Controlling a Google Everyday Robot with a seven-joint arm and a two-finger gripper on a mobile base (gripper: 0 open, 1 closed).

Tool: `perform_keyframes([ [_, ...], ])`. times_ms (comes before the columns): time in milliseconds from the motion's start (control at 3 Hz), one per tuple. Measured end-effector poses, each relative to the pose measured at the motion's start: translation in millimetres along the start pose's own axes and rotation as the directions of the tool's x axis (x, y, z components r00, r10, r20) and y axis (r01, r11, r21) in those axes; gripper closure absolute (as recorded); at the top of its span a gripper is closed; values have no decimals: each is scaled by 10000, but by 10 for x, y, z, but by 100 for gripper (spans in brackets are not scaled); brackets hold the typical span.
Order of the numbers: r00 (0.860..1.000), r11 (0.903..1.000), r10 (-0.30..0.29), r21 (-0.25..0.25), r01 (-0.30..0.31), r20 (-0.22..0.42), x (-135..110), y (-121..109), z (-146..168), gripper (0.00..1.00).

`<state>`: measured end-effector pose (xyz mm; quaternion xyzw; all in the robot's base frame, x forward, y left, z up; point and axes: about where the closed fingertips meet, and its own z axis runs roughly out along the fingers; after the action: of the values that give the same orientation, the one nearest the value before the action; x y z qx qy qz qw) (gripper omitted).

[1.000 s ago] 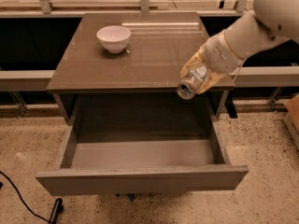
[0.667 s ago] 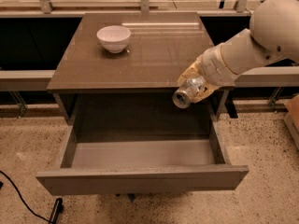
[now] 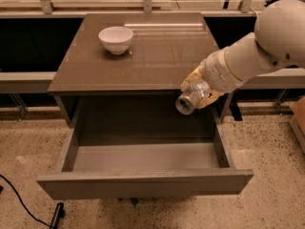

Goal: Place redbull can into top drawer

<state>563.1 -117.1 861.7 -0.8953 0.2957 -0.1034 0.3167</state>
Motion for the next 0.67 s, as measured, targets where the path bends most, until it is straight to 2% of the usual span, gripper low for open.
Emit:
perform_keyframes([
  [333, 9997, 10000, -60, 75, 62, -244, -285, 39, -131, 100],
  [667, 10000, 9999, 80, 151, -80, 40, -526, 150, -77, 100],
])
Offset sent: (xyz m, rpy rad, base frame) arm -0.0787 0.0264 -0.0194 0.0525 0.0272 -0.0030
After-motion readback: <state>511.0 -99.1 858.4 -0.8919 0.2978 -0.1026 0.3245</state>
